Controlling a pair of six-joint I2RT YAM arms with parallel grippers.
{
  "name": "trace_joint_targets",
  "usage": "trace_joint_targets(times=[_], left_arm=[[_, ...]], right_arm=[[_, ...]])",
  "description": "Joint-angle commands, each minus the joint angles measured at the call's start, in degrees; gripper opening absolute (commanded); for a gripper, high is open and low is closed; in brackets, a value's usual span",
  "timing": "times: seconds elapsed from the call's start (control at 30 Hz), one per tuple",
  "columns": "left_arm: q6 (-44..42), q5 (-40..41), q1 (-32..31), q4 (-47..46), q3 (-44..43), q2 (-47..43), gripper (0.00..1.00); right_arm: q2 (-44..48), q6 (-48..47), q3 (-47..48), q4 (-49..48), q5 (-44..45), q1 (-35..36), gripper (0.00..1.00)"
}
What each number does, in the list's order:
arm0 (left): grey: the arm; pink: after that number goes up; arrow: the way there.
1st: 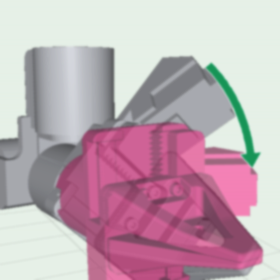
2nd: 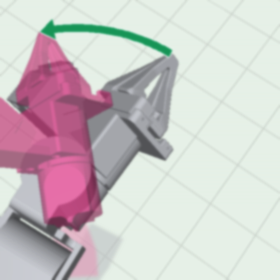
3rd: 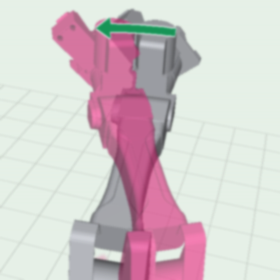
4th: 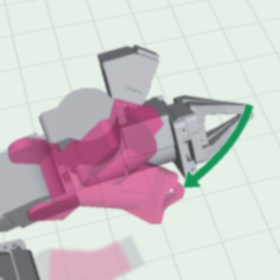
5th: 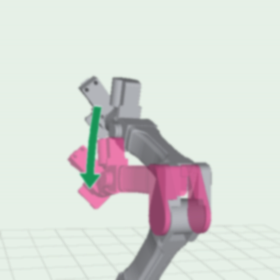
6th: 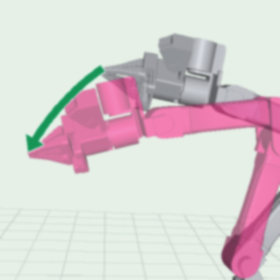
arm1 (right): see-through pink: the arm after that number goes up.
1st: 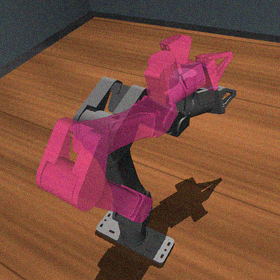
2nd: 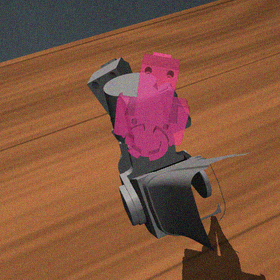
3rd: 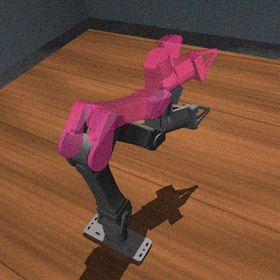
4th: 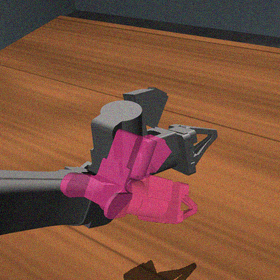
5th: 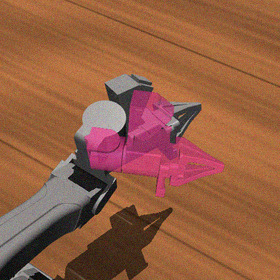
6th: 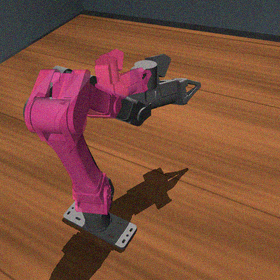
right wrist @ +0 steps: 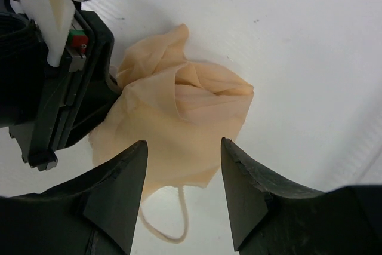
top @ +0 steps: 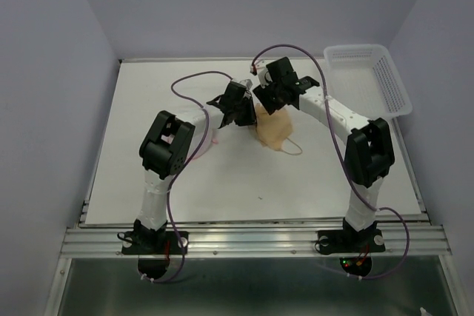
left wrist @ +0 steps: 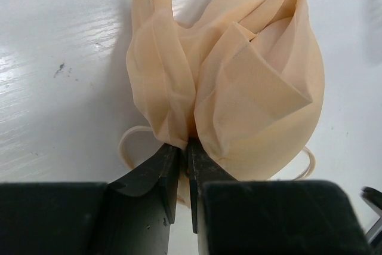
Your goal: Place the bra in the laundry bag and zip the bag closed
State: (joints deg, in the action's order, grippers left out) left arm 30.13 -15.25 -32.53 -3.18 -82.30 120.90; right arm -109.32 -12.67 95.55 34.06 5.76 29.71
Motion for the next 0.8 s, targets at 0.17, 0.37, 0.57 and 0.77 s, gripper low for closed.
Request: trace_joint_targets(times=[0.17,0.37,0.57,0.77], left_arm=[[-5.61,-1.19,0.1,2.04,-2.42,0.3,0.21],[-6.22,-0.66,0.1,3.09,-4.27,1.18,0.21],[-6.4,-0.58,0.1,3.09,-4.27,1.0,0.21],[-6.22,-0.66,0.1,3.09,-4.27,1.09,0.21]], right_arm=[[-7.4,-15.36,3.5,-7.52,-5.05,-0.71,0.55],[-6.79,-18.09,1.22,-7.52,-10.5,-0.71,0.55],[-9.33,-16.86,3.59,-7.52,-8.92,-0.71,0.31],[-8.19,-17.66,2.28,-6.99,-13.05,-0.71,0.03]])
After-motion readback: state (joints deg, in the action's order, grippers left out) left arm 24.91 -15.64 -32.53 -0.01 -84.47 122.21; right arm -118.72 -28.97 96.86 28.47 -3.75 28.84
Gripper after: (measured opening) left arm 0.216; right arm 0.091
